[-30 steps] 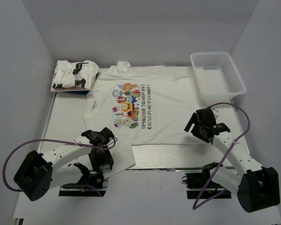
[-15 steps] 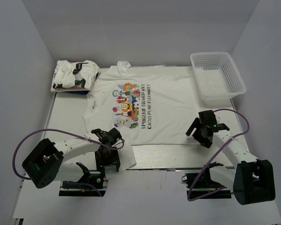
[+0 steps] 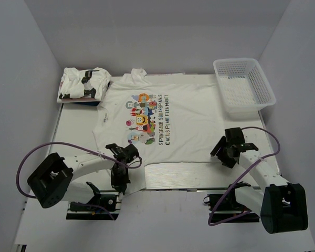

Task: Fold and stack the t-shirts
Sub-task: Grap the side of the flattened tshirt closest away from the robot with both arms, then fold the flattened tshirt in 1/3 of the way

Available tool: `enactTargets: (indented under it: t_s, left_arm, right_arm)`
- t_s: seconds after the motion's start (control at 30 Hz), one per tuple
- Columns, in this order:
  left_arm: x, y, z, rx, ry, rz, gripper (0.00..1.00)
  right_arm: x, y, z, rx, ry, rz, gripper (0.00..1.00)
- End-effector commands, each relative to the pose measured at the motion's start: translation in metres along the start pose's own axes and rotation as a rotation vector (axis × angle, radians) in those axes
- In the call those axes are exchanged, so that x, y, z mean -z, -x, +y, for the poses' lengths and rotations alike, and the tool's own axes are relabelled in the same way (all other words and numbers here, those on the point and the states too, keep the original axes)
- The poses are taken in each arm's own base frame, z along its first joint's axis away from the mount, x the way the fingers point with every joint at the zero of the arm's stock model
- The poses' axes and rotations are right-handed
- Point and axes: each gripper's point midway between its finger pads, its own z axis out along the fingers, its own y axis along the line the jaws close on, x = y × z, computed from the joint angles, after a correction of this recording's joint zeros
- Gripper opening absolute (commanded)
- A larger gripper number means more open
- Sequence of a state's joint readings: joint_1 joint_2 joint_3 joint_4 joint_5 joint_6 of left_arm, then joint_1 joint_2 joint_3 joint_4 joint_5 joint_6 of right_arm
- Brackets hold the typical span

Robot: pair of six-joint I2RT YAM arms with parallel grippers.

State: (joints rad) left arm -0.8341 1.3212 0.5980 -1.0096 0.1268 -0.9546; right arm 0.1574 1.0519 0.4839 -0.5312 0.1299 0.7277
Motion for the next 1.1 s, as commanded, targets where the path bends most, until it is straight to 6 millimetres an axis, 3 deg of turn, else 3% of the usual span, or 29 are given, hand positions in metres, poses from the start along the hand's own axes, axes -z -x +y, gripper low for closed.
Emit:
enactTargets:
  t_s: [0.0,0.27,0.37,0.4,0.53,0.63,0.73,1.0,1.07]
  left_arm:
    - [0.013,0.003,-0.021,-0.046,-0.110,-0.033,0.00]
    - [0.065,0.028,-0.065,-0.105,-0.373,-0.208,0.00]
    - [0.085,0.042,-0.085,-0.117,-0.486,-0.297,0.00]
    - [0.088,0.045,-0.090,-0.121,-0.506,-0.312,0.00]
    - [0.115,0.065,-0.118,-0.155,-0.594,-0.409,0.00]
    - [0.132,0.086,-0.125,-0.144,-0.582,-0.493,0.00]
    - [0.151,0.112,-0.119,-0.083,-0.522,-0.607,0.00]
    - [0.209,0.196,-0.089,0.135,-0.412,-0.919,0.00]
    - [0.203,0.215,-0.081,0.171,-0.337,-0.922,0.00]
  right_arm:
    - [-0.002,-0.001,0.003,-0.024,0.024,-0.003,0.71]
    - [-0.010,0.005,0.002,-0.022,0.023,-0.050,0.36]
    - [-0.010,0.010,0.006,-0.006,0.032,-0.067,0.16]
    - [-0.008,0.011,0.012,-0.002,0.062,-0.067,0.01]
    - [0.003,0.028,0.027,0.008,0.118,-0.126,0.00]
    - [0.011,0.036,0.037,0.038,0.149,-0.148,0.00]
    - [0.010,0.039,0.042,0.053,0.148,-0.134,0.00]
    - [0.028,0.079,0.087,0.064,0.241,-0.210,0.00]
    - [0.027,0.088,0.093,0.059,0.230,-0.218,0.00]
